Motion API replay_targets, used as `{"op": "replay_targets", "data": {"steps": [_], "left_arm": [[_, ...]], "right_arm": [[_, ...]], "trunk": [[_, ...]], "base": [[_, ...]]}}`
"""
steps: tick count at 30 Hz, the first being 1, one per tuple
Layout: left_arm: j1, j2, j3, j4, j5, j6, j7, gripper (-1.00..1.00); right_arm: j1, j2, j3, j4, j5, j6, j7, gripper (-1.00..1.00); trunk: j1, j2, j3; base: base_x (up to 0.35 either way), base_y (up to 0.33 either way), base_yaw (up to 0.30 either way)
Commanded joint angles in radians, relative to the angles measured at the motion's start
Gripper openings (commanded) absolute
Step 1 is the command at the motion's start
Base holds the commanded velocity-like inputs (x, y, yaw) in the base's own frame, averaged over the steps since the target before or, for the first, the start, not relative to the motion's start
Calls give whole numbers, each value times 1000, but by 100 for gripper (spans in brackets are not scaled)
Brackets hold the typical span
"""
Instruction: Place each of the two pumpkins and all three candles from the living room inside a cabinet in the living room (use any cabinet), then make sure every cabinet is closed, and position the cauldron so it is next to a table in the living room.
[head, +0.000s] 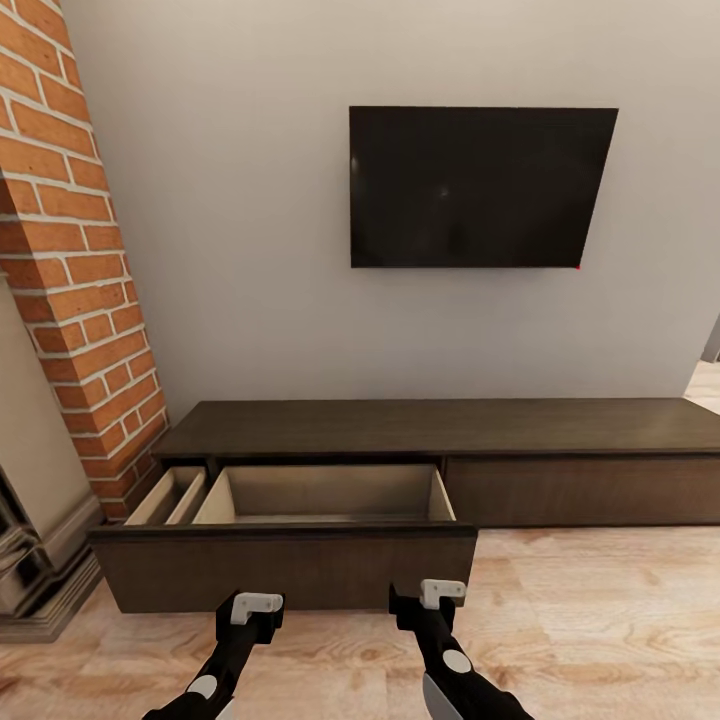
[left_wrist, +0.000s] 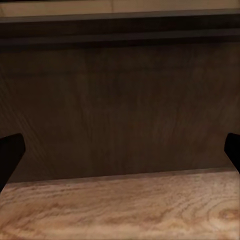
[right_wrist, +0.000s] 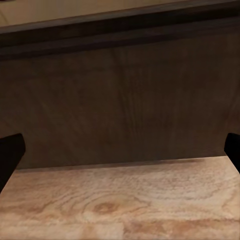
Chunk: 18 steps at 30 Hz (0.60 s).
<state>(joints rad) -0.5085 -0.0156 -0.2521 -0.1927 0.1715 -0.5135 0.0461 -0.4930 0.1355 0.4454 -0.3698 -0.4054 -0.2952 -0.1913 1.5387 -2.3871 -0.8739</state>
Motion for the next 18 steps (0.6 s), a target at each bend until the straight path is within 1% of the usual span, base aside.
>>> {"op": "replay_targets", "data": {"steps": [1,17,18], "left_arm": [[-1,0,-8,1,8,-3,5,100],[-1,0,-8,0,7,-3,10,100],[-1,0,-8,0,7,-3,10,100]], "right_arm": [[-1,-1,8,1,-7,-4,-7,100],[-1,-2,6,2,-8,-4,-8,100],[-1,-2,6,1,-8,-4,-8,100]], "trunk": [[0,0,-1],[0,0,-1],[4,-7,-4]], "base": [[1,0,0],[0,0,0],[0,0,0]]}}
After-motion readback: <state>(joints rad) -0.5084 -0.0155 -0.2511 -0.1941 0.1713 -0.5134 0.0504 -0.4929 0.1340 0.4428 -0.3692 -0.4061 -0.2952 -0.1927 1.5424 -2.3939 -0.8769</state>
